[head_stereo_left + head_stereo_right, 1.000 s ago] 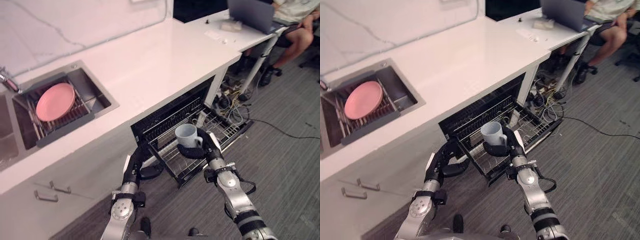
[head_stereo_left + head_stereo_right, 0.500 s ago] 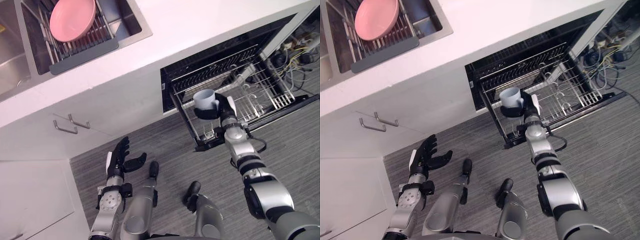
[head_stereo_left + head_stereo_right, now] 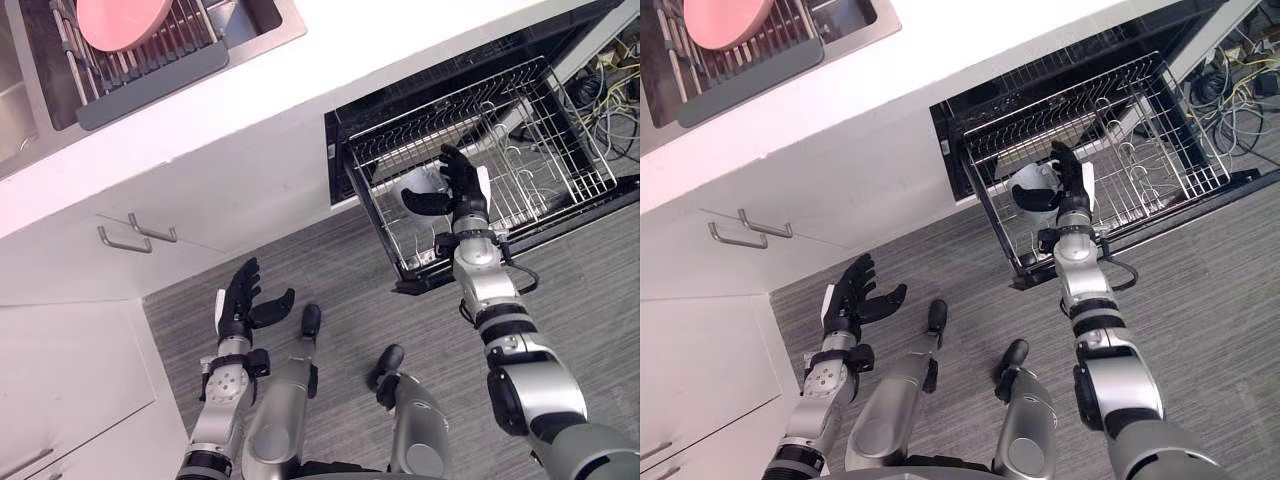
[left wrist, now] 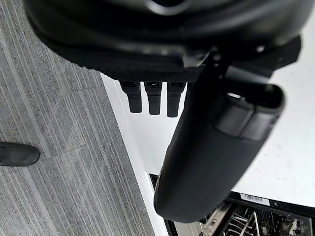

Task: Walk over to the sink, pick up the cup, carry it to the dishwasher, place the cup inside the dishwasher, then close the dishwasher door

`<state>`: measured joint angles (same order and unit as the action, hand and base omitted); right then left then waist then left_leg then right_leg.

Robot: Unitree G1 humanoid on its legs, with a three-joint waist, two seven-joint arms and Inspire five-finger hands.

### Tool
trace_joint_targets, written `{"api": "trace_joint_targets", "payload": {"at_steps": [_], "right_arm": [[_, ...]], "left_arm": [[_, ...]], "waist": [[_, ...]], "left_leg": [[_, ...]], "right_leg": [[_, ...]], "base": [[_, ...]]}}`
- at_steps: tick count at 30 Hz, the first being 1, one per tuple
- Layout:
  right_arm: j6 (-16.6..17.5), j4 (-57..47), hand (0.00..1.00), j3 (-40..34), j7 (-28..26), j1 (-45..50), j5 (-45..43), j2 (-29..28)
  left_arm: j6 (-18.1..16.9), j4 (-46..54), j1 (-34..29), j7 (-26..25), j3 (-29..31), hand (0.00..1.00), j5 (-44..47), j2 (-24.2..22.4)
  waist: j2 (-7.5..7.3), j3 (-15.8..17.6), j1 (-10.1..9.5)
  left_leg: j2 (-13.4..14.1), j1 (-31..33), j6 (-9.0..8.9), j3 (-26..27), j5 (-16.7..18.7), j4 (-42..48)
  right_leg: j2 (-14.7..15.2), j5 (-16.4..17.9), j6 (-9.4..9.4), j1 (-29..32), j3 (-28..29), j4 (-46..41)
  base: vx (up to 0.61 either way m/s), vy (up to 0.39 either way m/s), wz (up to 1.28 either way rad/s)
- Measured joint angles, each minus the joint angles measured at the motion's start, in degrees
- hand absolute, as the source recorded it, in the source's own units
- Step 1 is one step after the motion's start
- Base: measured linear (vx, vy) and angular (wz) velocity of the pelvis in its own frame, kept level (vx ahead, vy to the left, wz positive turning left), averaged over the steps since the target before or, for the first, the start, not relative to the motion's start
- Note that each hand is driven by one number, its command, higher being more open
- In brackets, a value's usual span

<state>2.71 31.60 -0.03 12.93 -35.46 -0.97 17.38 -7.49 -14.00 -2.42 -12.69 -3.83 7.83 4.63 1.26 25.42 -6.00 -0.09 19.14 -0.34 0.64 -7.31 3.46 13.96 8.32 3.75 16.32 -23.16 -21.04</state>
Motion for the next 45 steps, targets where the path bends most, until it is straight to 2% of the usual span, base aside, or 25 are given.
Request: {"api": "trace_joint_targets", "payload": {"at_steps": [4, 7, 9, 13, 15, 16, 17, 18, 20, 21, 24, 26, 28, 29, 30, 31, 32, 33, 35, 37, 39, 40, 41, 43, 45], "right_arm": [[0.27, -17.6, 0.9, -1.92, 0.86, 14.71, 0.62, -6.25], [0.44, -25.71, 0.9, -2.02, 0.99, 22.19, 0.98, -8.04], [0.62, -31.89, 0.9, -2.64, 0.92, 28.05, 1.89, -9.09], [1.95, -39.12, 0.9, -3.75, 0.7, 33.39, 3.53, -10.04], [2.91, -42.2, 0.9, -3.63, 0.63, 34.73, 4.17, -10.23], [3.11, -42.78, 0.9, -3.64, 0.68, 35.1, 4.75, -10.39], [3.24, -44.78, 0.9, -3.64, 0.69, 36.32, 5.15, -10.65], [4.0, -46.72, 0.9, -3.66, 0.71, 37.37, 5.36, -10.48], [4.67, -48.4, 0.9, -3.69, 0.75, 37.52, 6.05, -10.08], [5.35, -49.26, 0.9, -3.85, 0.79, 37.5, 7.11, -9.54], [6.14, -49.34, 0.9, -3.96, 0.7, 35.89, 8.31, -9.24], [6.14, -47.99, 0.9, -3.85, 0.57, 34.31, 9.89, -8.79], [6.14, -45.93, 0.9, -3.95, 0.57, 33.22, 10.3, -7.64], [6.13, -44.13, 0.9, -4.12, 0.7, 33.15, 10.72, -6.44], [6.03, -41.84, 0.9, -4.27, 0.75, 33.06, 11.48, -5.15], [5.97, -40.32, 0.9, -4.36, 0.75, 32.67, 11.75, -4.55], [5.7, -37.74, 0.9, -4.07, 0.45, 31.85, 11.95, -3.79], [5.27, -36.38, 0.9, -4.06, -0.11, 30.94, 12.18, -3.55], [5.19, -35.74, 0.9, -3.86, -0.77, 29.46, 12.41, -2.45], [5.26, -35.69, 0.9, -3.93, -0.78, 28.97, 12.42, 0.69], [5.27, -35.77, 0.9, -4.27, -0.79, 29.02, 12.72, 4.34], [5.27, -35.8, 0.9, -4.38, -0.78, 29.03, 13.03, 5.03], [5.28, -35.74, 0.9, -4.52, -0.83, 29.13, 13.88, 5.91], [5.28, -34.93, 0.9, -4.52, -1.18, 29.03, 15.24, 7.58], [5.19, -33.95, 0.9, -4.51, -1.62, 28.55, 16.55, 7.69]], "left_arm": [[0.0, -0.25, -0.21, -0.02, 0.16, 0.9, -0.02, -0.32], [0.04, -1.8, -0.17, 0.0, 0.24, 0.9, -0.15, -0.34], [0.4, -3.83, -0.46, 0.14, 1.07, 0.9, -1.16, -0.56], [1.07, -5.19, -2.0, 0.29, 1.73, 0.9, -1.2, -0.71], [1.1, -5.43, -3.79, 0.28, 1.74, 0.9, -1.33, -0.92], [1.1, -5.58, -4.28, 0.28, 1.75, 0.9, -1.49, -0.96], [1.12, -6.63, -4.89, 0.29, 1.74, 0.9, -2.32, -1.11], [1.17, -7.02, -6.03, 0.3, 1.74, 0.9, -2.46, -1.73], [1.21, -7.05, -7.85, 0.53, 1.71, 0.9, -3.51, -2.34], [1.25, -7.04, -9.48, 0.84, 1.5, 0.9, -3.54, -2.84], [1.42, -7.04, -11.32, 1.59, 1.25, 0.9, -5.31, -2.89], [1.51, -7.03, -11.79, 1.78, 1.25, 0.9, -6.25, -2.95], [1.66, -7.05, -12.45, 2.19, 0.83, 0.9, -7.44, -3.33], [1.85, -7.06, -12.65, 2.22, -0.03, 0.9, -7.97, -3.62], [1.86, -6.89, -12.57, 2.67, -0.74, 0.9, -8.09, -3.47], [1.86, -6.52, -12.44, 2.73, -0.75, 0.9, -8.6, -3.37], [1.85, -6.04, -12.07, 2.72, -1.09, 0.9, -9.46, -2.68], [1.85, -6.05, -11.23, 2.72, -1.25, 0.9, -10.13, -1.82], [1.82, -6.04, -10.81, 2.7, -1.19, 0.9, -10.2, -1.07], [1.72, -6.04, -10.83, 2.76, -1.25, 0.9, -10.26, -0.7], [1.68, -6.08, -10.86, 3.18, -1.36, 0.9, -11.05, -0.48], [1.66, -6.08, -10.93, 3.25, -1.48, 0.9, -11.28, -0.33], [1.65, -6.46, -10.93, 3.4, -1.73, 0.9, -11.38, 0.02], [1.33, -6.58, -11.91, 3.91, -2.51, 0.9, -11.95, -0.59], [1.23, -6.63, -12.44, 4.27, -2.65, 0.9, -12.3, -0.71]], "waist": [[-1.09, -0.02, 1.24], [-1.73, -0.32, 3.06], [-2.93, -1.11, 4.2], [-3.68, -2.98, 4.62], [-3.34, -4.87, 5.37], [-3.35, -5.48, 5.31], [-3.31, -6.71, 5.44], [-2.99, -8.03, 6.08], [-1.87, -9.77, 6.28], [-0.88, -11.42, 6.39], [-0.75, -12.2, 5.43], [-1.12, -12.3, 5.03], [-1.78, -12.31, 5.43], [-1.93, -12.4, 6.14], [-2.43, -12.7, 6.51], [-2.77, -12.92, 6.98], [-3.39, -13.4, 7.94], [-3.81, -13.62, 8.32], [-3.82, -13.62, 8.28], [-3.75, -13.68, 8.57], [-3.92, -13.81, 9.22], [-4.16, -13.96, 9.25], [-4.23, -14.23, 9.45], [-1.64, -15.74, 8.28], [-1.42, -15.88, 8.15]], "left_leg": [[-0.17, -4.26, -0.71, -0.2, 0.21, -2.47], [-0.5, -5.3, -0.85, -1.87, 0.12, -2.83], [-0.83, -6.06, -0.71, -3.88, -0.26, -2.72], [-0.99, -6.86, -1.01, -6.01, -0.06, -1.98], [-0.53, -6.89, -1.73, 0.63, 0.02, -1.69], [0.46, -6.83, -0.79, 4.61, 1.92, -1.78], [3.03, -6.87, -1.39, 14.83, 5.02, -0.1], [5.87, -7.17, -1.09, 23.92, 6.76, 2.18], [9.51, -7.45, -0.26, 33.42, 6.67, 4.67], [10.65, -7.32, 1.27, 36.71, 5.52, 5.56], [9.55, -6.6, 3.42, 35.57, 6.33, 7.79], [8.75, -5.73, 3.72, 34.77, 8.87, 10.86], [6.72, -6.3, 4.02, 33.38, 12.02, 13.11], [5.01, -7.12, 4.57, 31.73, 13.36, 14.06], [3.26, -7.77, 5.23, 29.77, 14.39, 14.62], [2.78, -8.07, 5.48, 28.61, 14.68, 14.53], [1.74, -8.27, 6.04, 25.83, 14.83, 14.03], [1.06, -8.47, 6.74, 23.57, 14.41, 13.13], [0.33, -9.64, 7.03, 21.42, 14.23, 12.18], [-0.49, -11.12, 6.38, 18.22, 14.33, 11.39], [-1.31, -11.57, 4.84, 14.71, 14.28, 11.67], [-1.68, -11.53, 4.41, 13.93, 14.48, 12.06], [-2.17, -11.48, 3.72, 12.41, 14.91, 12.63], [0.13, -10.87, 2.11, 11.06, 14.68, 11.37], [1.43, -11.83, 0.75, 10.94, 13.76, 8.4]], "right_leg": [[0.06, 1.06, 0.31, -3.51, -0.36, 0.17], [0.31, 1.77, 0.52, -5.51, -2.29, 0.28], [0.49, 2.46, 0.63, -7.72, -4.57, 0.52], [0.25, 2.85, 0.63, -11.67, -8.33, 2.28], [0.2, 2.84, 0.63, -14.57, -11.33, 3.51], [0.21, 2.76, 0.73, -15.39, -11.99, 3.93], [0.12, 2.31, 1.38, -17.24, -13.68, 5.44], [0.3, 1.84, 2.12, -19.03, -15.57, 6.94], [0.12, 1.75, 2.44, -20.27, -17.11, 7.5], [0.17, 1.73, 2.87, -20.64, -17.96, 7.96], [1.53, 1.97, 3.64, -21.39, -18.1, 7.98], [3.35, 3.26, 4.54, -21.66, -18.64, 6.05], [7.47, 5.21, 4.86, -22.47, -19.59, -0.17], [11.18, 5.42, 2.72, -21.39, -17.39, -8.52], [14.31, 3.52, -2.14, -18.27, -12.19, -17.96], [15.06, 1.45, -4.86, -16.16, -8.45, -22.46], [13.79, 2.55, -4.04, -12.13, -0.68, -28.03], [10.39, 5.96, -2.88, -8.95, 4.61, -28.6], [6.1, 9.17, -3.18, -5.93, 8.8, -24.32], [1.44, 9.84, -2.68, -3.3, 14.58, -17.81], [-1.82, 8.2, -0.56, -2.07, 20.88, -9.62], [-2.07, 5.98, -0.39, -2.12, 21.47, -6.68], [-2.02, 2.18, 2.84, -2.75, 21.72, -5.34], [-4.4, 0.6, 1.66, -4.32, 19.58, -0.26], [-6.08, -0.89, 0.94, -5.79, 18.86, 3.41]], "base": [[0.01, -0.019, 0.02], [0.05, -0.049, 0.31], [0.07, -0.064, 0.44], [0.04, -0.062, 0.49], [-0.05, -0.008, 0.54], [-0.07, 0.01, 0.56], [-0.02, -0.013, 0.7], [0.01, 0.004, 0.72], [0.04, 0.052, 0.51], [0.07, 0.081, 0.43], [0.06, 0.085, 0.27], [0.06, 0.099, 0.28], [0.09, 0.124, 0.51], [0.13, 0.162, 0.87], [0.13, 0.168, 0.97], [0.19, 0.133, 1.1], [0.21, 0.062, 1.17], [0.22, 0.032, 1.13], [0.19, 0.001, 0.79], [0.19, -0.033, 0.77], [0.19, -0.084, 0.88], [0.19, -0.144, 0.9], [0.21, -0.157, 0.53], [0.23, -0.152, 0.24], [0.16, -0.106, -0.03]]}}
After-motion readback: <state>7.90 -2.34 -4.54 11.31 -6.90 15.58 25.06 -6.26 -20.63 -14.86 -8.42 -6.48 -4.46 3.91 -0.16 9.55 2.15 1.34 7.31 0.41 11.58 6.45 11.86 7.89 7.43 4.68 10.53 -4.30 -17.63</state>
